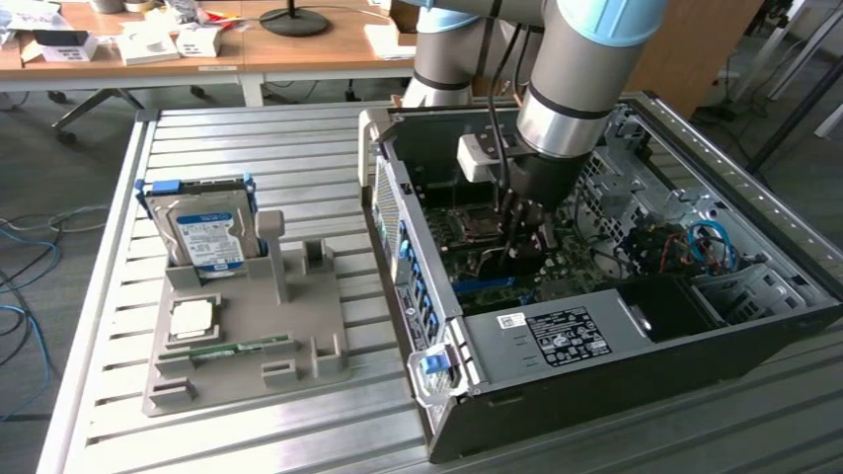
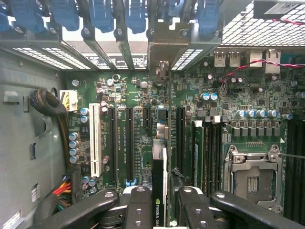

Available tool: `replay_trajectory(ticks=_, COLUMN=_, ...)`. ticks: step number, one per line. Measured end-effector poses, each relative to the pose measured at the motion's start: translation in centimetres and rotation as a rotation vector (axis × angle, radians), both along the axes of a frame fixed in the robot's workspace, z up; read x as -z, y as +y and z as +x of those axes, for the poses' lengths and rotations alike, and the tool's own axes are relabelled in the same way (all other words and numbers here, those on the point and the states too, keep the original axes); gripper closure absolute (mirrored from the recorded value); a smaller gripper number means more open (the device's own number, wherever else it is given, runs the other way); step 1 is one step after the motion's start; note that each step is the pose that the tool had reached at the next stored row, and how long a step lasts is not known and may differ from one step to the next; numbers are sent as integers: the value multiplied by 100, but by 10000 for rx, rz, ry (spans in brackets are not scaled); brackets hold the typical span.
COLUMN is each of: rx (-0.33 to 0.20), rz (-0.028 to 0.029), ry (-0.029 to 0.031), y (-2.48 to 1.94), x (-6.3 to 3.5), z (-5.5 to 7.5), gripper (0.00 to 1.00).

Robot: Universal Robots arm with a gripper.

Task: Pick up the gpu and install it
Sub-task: 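Insert the gpu into the slot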

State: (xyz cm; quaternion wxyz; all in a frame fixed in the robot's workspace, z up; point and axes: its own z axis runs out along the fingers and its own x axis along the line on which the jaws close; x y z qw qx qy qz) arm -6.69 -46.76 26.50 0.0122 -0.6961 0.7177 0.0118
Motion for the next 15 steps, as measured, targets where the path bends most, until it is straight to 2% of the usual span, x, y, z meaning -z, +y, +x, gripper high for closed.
replay_trajectory(ticks=15, rx=17, rz=1, ry=-1, y=0, x=1, z=-17, gripper=74)
